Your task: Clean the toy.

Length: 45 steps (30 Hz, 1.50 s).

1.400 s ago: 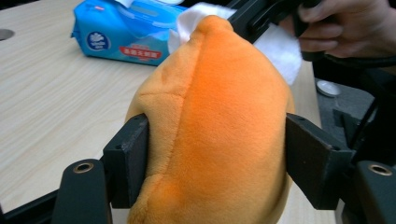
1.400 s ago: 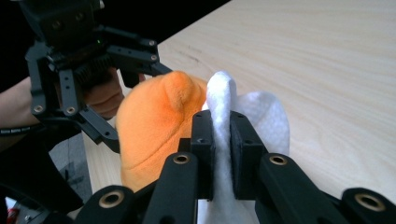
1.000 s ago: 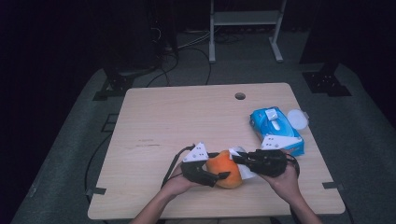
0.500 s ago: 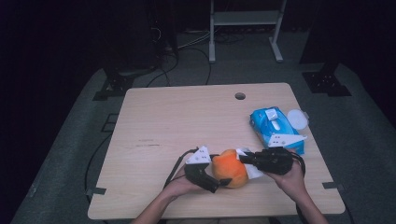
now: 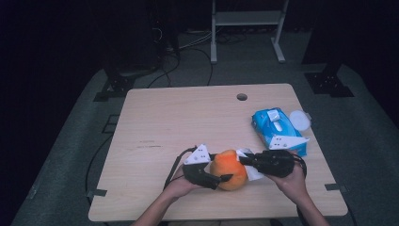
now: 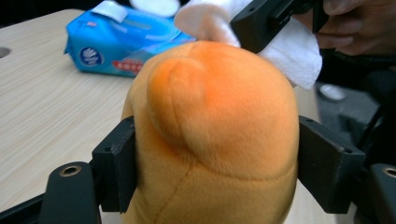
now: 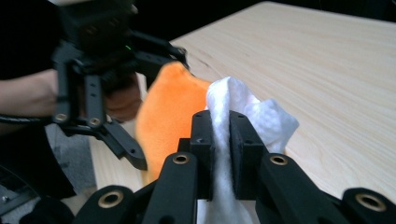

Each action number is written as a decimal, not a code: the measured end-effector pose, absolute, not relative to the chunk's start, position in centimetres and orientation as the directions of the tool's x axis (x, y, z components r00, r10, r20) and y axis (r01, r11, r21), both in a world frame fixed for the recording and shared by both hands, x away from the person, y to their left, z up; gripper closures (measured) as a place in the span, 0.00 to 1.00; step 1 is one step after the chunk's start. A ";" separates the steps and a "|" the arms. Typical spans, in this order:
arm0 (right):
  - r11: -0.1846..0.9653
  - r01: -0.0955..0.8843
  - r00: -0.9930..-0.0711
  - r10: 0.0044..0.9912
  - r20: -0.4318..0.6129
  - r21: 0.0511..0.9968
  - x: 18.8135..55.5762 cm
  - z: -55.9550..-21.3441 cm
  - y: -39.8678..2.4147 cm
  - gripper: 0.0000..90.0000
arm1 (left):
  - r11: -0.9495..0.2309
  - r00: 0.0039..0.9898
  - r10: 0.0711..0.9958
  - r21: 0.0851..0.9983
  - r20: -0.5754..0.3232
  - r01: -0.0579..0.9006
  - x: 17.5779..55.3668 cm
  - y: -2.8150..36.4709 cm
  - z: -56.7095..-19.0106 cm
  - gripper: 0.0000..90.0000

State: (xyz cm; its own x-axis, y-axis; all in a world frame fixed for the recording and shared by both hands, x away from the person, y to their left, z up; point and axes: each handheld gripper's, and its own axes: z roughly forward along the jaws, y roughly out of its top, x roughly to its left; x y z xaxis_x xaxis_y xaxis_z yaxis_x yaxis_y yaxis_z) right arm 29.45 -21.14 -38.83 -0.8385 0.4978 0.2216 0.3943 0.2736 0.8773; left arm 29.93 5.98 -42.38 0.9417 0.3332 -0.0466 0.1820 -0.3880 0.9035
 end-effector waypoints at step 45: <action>0.270 0.397 -0.840 0.493 0.228 0.877 29.1 -39.4 -19.9 0.89 | -0.267 0.871 0.471 0.918 -0.142 0.294 30.5 6.2 -43.8 0.29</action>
